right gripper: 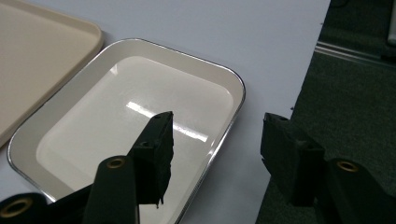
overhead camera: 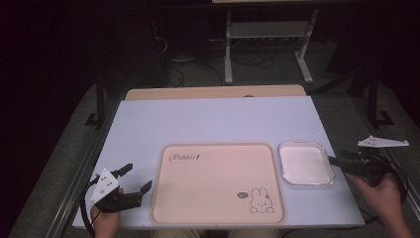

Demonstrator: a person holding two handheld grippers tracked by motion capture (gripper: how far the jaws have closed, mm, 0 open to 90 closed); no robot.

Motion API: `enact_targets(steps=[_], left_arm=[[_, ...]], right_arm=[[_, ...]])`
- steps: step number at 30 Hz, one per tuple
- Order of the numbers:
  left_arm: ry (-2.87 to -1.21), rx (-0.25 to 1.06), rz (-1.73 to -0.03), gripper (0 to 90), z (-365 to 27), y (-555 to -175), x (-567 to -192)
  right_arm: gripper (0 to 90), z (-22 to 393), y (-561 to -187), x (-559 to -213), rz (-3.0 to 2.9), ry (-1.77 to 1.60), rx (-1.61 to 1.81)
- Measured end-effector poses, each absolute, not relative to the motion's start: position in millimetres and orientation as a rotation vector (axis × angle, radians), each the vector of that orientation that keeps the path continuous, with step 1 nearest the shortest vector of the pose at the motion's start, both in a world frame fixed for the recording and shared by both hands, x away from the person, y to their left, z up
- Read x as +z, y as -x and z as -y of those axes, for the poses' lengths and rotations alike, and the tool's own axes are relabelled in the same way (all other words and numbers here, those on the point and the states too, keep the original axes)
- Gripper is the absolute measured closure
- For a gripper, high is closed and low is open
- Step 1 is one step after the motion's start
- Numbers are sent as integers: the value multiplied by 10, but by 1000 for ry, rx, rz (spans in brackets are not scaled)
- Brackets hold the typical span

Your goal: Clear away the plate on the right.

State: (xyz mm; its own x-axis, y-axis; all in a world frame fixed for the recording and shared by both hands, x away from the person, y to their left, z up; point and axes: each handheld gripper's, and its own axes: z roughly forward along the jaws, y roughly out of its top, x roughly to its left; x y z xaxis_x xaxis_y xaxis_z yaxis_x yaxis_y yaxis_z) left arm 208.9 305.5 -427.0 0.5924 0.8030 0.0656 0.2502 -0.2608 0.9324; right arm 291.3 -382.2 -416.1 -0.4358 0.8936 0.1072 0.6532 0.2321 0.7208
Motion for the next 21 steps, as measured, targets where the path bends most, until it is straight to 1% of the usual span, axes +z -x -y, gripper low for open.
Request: enact_targets(steps=[3, 4, 7, 8, 10, 17, 21], left_arm=[[-1802, 678, -860, 139, -3058, -2090, -4269], [-1802, 677, -859, 139, -3057, -2090, -4270], [-1803, 678, -857, 140, -3054, -2090, -4270], [-1803, 678, -857, 139, -3056, -2090, -4268], [-1802, 677, -856, 139, -3060, -2088, -4266], [-1802, 678, -855, 139, -3063, -2088, -4264], [-1802, 676, -855, 140, -3062, -2088, -4265]], right_arm=[[473, 3795, -2954, -4179, -2193, -1474, 996], [497, 3770, -2982, -4190, -2195, -1506, 969], [512, 3752, -3005, -4196, -2194, -1544, 952], [531, 3739, -3033, -4201, -2195, -1588, 940], [532, 3735, -3047, -4205, -2193, -1614, 930], [607, 3730, -3139, -4232, -2182, -1790, 888], [625, 3720, -3168, -4230, -2186, -1835, 857]])
